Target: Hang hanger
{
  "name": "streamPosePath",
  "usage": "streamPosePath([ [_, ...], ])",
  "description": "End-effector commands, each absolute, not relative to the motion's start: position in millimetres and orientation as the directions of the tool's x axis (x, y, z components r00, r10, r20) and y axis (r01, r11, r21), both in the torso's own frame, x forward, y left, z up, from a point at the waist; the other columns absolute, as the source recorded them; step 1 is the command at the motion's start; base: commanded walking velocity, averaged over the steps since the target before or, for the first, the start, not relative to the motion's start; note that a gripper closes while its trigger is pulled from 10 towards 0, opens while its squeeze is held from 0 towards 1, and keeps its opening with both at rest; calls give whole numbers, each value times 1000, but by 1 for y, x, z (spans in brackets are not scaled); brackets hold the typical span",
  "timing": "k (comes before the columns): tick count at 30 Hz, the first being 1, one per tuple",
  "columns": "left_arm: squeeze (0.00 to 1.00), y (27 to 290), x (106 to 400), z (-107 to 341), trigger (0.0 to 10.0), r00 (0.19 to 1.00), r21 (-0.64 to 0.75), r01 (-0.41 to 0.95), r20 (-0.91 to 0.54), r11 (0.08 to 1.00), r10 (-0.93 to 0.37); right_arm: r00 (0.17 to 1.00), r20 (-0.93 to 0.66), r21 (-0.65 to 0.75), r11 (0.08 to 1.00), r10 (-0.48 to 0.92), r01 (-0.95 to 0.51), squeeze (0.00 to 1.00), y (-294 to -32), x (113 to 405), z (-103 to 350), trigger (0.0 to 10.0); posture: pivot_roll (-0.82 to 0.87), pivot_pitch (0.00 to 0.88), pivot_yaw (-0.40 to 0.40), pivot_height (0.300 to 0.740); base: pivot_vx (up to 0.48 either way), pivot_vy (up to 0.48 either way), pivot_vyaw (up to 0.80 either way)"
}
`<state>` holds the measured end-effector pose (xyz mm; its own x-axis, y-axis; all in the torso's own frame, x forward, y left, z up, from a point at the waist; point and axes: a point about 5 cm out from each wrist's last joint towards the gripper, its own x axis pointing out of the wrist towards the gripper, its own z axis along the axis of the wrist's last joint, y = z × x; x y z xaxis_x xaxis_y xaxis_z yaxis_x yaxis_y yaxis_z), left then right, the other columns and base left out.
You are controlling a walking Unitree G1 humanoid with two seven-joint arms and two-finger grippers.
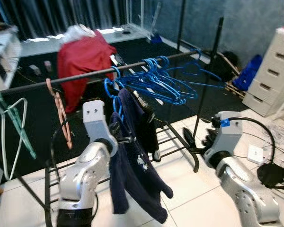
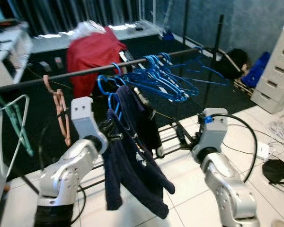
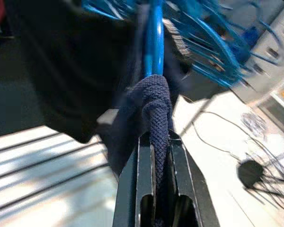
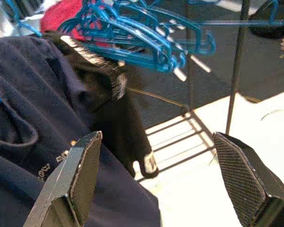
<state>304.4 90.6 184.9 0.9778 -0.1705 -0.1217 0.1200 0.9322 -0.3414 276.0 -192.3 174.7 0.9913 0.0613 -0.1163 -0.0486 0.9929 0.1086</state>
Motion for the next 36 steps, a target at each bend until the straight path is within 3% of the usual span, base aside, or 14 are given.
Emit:
streamPosePath([
  [1,0,109,307,184,10000,991,-303,30,-119,953,-69,988,-121,117,990,97,-83,0,-183,276,173,10000,-173,0,36,740,480,0,0],
  [10,0,117,309,180,10000,990,-293,-47,-141,955,5,987,-124,120,989,101,-86,0,-182,276,173,10000,-172,0,37,740,439,0,0],
  [17,0,111,310,190,10000,998,-268,0,-63,964,-17,986,-128,123,989,104,-88,0,-182,276,173,10000,-175,0,38,740,0,0,0],
  [19,0,103,307,197,10000,990,-167,138,-11,976,-142,986,-130,124,988,105,-89,0,-182,276,173,10000,-172,0,38,740,0,0,0],
  [21,0,103,307,197,10000,990,-167,138,-11,976,-142,986,-130,124,988,105,-89,0,-182,276,173,10000,-172,0,38,740,0,0,0],
  [23,0,99,299,194,10000,954,-1,298,-24,955,-297,986,-132,127,988,106,-90,0,-182,276,173,10000,-168,0,36,740,0,0,0],
  [28,0,102,295,190,10000,933,89,360,-65,929,-355,985,-132,128,988,107,-90,0,-181,276,173,10000,-167,0,36,740,0,0,0],
  [29,0,106,287,182,10000,889,197,456,-150,868,-433,985,-133,131,987,109,-91,0,-181,277,173,10000,-166,0,36,740,0,0,0],
  [30,0,106,287,182,10000,889,197,456,-150,868,-433,985,-133,131,987,109,-91,0,-181,277,173,10000,-166,0,36,740,0,0,0],
  [31,0,114,278,174,10000,839,278,540,-254,794,-482,985,-134,134,987,110,-92,0,-181,277,173,10000,-160,0,33,740,0,0,0],
  [36,0,123,271,167,10000,800,344,594,-351,728,-487,985,-134,136,986,111,-93,0,-181,276,173,10000,-158,0,32,740,0,0,0],
])
